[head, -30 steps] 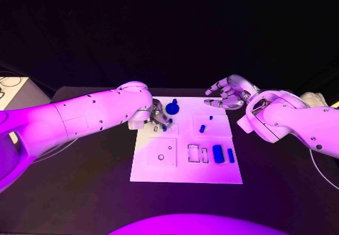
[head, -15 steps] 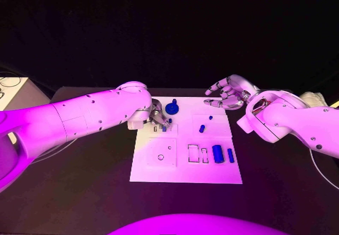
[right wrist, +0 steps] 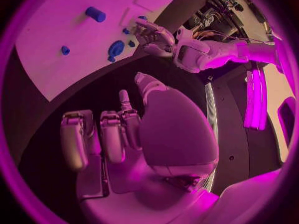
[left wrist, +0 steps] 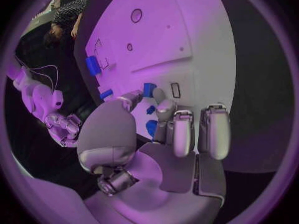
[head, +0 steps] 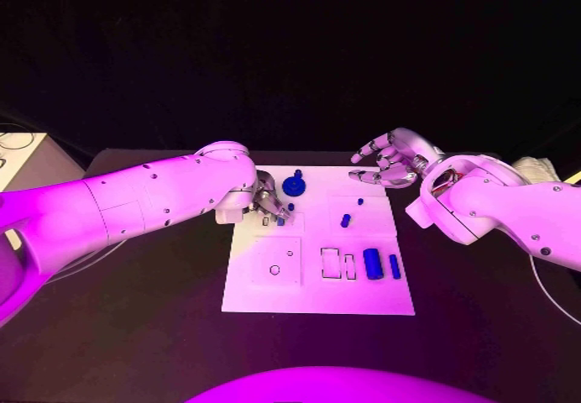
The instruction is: Assemble the parts on the task board
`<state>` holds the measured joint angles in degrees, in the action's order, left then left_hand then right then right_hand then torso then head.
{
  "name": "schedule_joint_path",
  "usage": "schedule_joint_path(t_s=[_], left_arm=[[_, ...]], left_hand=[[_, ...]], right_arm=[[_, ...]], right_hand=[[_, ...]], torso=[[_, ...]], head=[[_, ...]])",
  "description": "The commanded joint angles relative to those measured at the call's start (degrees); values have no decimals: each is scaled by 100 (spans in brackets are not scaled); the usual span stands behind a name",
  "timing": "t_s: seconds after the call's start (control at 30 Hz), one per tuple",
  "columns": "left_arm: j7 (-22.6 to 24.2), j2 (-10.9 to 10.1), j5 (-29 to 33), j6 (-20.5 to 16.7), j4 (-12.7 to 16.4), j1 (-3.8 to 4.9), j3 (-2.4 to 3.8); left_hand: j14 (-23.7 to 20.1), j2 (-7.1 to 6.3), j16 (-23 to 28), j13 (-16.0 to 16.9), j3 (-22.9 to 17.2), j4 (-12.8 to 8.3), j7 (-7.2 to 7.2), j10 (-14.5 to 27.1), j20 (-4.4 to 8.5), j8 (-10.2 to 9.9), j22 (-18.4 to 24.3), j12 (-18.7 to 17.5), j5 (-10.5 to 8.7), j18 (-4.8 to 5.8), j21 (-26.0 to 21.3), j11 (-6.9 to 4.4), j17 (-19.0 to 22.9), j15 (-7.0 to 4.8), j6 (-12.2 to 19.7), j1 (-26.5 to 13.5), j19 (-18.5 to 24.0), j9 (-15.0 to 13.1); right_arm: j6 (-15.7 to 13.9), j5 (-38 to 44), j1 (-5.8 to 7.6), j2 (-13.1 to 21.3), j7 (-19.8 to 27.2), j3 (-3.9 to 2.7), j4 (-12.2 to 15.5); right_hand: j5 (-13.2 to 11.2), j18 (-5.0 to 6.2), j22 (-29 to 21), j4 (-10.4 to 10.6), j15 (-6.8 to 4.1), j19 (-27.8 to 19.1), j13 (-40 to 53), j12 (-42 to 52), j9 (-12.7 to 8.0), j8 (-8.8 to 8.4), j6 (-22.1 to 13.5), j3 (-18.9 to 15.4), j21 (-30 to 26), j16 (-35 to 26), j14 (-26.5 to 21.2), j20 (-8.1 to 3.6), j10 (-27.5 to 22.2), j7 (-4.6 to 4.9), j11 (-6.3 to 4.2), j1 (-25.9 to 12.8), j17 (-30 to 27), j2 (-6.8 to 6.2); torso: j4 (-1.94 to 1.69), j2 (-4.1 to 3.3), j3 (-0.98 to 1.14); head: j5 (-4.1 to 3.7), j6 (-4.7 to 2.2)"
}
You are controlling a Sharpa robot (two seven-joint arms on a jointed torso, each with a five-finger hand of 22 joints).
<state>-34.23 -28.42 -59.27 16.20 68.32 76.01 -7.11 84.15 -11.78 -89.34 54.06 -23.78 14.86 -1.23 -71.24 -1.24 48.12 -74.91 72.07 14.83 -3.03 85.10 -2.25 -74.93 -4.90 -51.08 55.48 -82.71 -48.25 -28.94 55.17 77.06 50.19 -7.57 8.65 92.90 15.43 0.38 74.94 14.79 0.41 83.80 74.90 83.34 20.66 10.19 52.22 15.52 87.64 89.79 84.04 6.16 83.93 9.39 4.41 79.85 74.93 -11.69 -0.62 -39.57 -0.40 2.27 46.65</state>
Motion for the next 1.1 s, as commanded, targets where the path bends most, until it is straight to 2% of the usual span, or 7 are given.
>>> schedule_joint_path(t_s=[0.03,0.2,0.5,0.63,0.8,0.97,1.1], left_arm=[[-128,-57,-70,30,41,-61,-40],[-118,-187,-70,-134,187,-62,-5],[-25,-480,52,-687,562,-62,144],[39,-646,155,-998,798,-64,195],[42,-870,201,-1201,1073,-76,214],[31,-1057,213,-1354,1299,-105,219],[61,-1146,231,-1546,1438,-143,218]], left_hand=[[531,-5,23,-44,39,13,-38,66,-27,-33,-406,-39,-41,42,-36,22,-1353,-13,4,73,41,-7],[527,-10,29,-64,68,44,-46,87,-31,-41,-386,-54,-47,38,-47,29,-1342,-8,19,91,56,-9],[515,-21,51,-155,236,185,-71,165,-46,-67,-341,-108,-104,27,-76,51,-1308,11,58,41,90,-16],[472,-11,120,-365,380,189,-101,324,-64,-111,-200,-236,-201,-6,-153,80,-1196,36,123,-17,192,-9],[346,112,308,-1142,588,180,-226,931,-146,-281,79,-721,-169,-69,-324,199,-914,137,360,120,400,60],[363,168,282,-1208,605,177,-284,996,-176,-408,26,-757,-97,-58,-303,246,-957,180,464,283,357,145],[366,170,277,-1233,642,188,-327,1028,-195,-503,11,-767,-90,-55,-298,281,-966,208,547,317,344,209]], right_arm=[[67,27,-6,2,61,-1,6],[66,27,-11,6,64,-1,5],[60,27,-16,21,67,-1,-13],[60,27,-21,25,68,-1,-23],[61,27,-29,44,68,0,-24],[58,27,-36,71,66,0,-26],[59,27,-42,80,63,0,-29]], right_hand=[[22,26,1336,28,-10,498,889,-25,5,15,-32,3,-13,21,596,5,-31,-2,16,-54,1507,-8],[18,27,1334,41,-10,496,892,-22,6,22,-33,5,-17,21,596,5,-27,-2,15,-70,1507,-9],[18,27,1334,41,-10,496,892,-22,6,22,-33,5,-17,21,596,5,-27,-2,15,-70,1507,-9],[16,27,1332,47,-10,495,894,-18,6,25,-36,5,-19,21,596,5,-24,-2,15,-76,1507,-12],[16,27,1332,47,-10,495,894,-18,6,25,-36,5,-19,21,596,5,-24,-2,15,-76,1507,-12],[16,27,1332,47,-10,495,894,-18,6,25,-36,5,-19,21,596,5,-24,-2,15,-76,1507,-12],[16,27,1332,47,-10,495,894,-18,6,25,-36,5,-19,21,596,5,-24,-2,15,-76,1507,-12]], torso=[[-3,3,0],[-4,5,0],[-8,6,3],[-5,3,6],[-5,-3,7],[-27,9,2],[-14,10,3]], head=[[-4,-4],[-10,-31],[-21,-58],[-20,-71],[-25,-78],[-40,-75],[-28,-78]])
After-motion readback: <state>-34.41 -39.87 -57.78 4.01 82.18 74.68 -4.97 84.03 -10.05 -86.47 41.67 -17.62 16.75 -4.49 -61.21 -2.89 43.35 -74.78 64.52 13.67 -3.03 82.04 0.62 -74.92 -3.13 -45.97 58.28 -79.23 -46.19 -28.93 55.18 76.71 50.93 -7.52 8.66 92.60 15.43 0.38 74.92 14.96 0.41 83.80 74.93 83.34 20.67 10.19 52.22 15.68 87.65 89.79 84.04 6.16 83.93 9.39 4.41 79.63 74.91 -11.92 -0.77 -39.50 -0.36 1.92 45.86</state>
